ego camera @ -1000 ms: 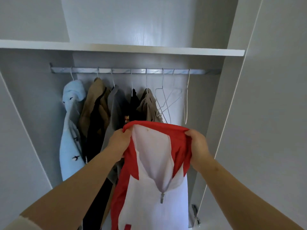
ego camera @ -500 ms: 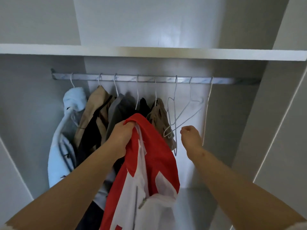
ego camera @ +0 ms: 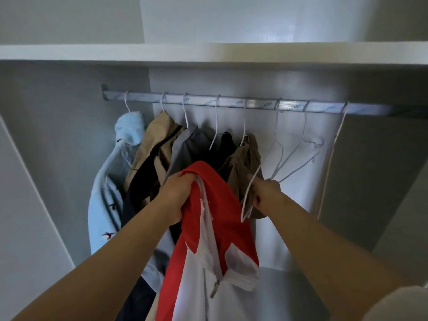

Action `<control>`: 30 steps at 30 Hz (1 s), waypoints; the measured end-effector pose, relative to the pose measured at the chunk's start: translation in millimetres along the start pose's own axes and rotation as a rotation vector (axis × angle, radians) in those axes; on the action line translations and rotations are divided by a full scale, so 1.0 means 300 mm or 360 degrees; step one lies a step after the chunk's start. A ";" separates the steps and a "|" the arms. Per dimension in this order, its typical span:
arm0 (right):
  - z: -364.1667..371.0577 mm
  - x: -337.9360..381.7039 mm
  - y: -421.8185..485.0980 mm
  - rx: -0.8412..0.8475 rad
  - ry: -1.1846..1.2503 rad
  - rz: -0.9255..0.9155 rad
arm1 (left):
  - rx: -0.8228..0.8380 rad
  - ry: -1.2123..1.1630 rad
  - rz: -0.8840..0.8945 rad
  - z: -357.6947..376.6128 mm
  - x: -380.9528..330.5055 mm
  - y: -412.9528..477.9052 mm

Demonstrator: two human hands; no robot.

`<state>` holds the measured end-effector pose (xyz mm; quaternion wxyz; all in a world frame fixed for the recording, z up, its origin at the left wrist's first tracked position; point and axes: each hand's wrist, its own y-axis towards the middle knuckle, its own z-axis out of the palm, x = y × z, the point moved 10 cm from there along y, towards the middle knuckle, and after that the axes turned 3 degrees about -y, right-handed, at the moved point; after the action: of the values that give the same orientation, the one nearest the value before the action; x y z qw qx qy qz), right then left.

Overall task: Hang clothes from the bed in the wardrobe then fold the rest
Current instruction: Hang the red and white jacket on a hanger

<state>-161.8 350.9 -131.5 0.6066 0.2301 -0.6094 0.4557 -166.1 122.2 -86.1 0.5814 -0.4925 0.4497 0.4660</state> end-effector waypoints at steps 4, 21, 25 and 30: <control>-0.036 -0.010 0.019 -0.0188 -0.0240 0.0029 | 0.0071 -0.0006 -0.0017 -0.004 0.007 0.007; -0.005 0.059 -0.044 -0.0244 -0.0608 -0.0185 | 0.0290 0.0075 -0.0086 0.028 0.006 0.022; -0.005 0.098 -0.035 -0.0338 -0.0528 -0.0237 | 0.0261 0.0025 -0.0102 -0.031 -0.007 0.021; 0.005 0.168 -0.081 -0.0413 -0.0385 -0.0431 | 0.0219 -0.0067 -0.0130 -0.077 -0.014 0.015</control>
<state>-150.3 351.6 -76.8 0.6092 0.2830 -0.6948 0.2569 -172.7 99.3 -85.2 0.6416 -0.4596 0.4479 0.4202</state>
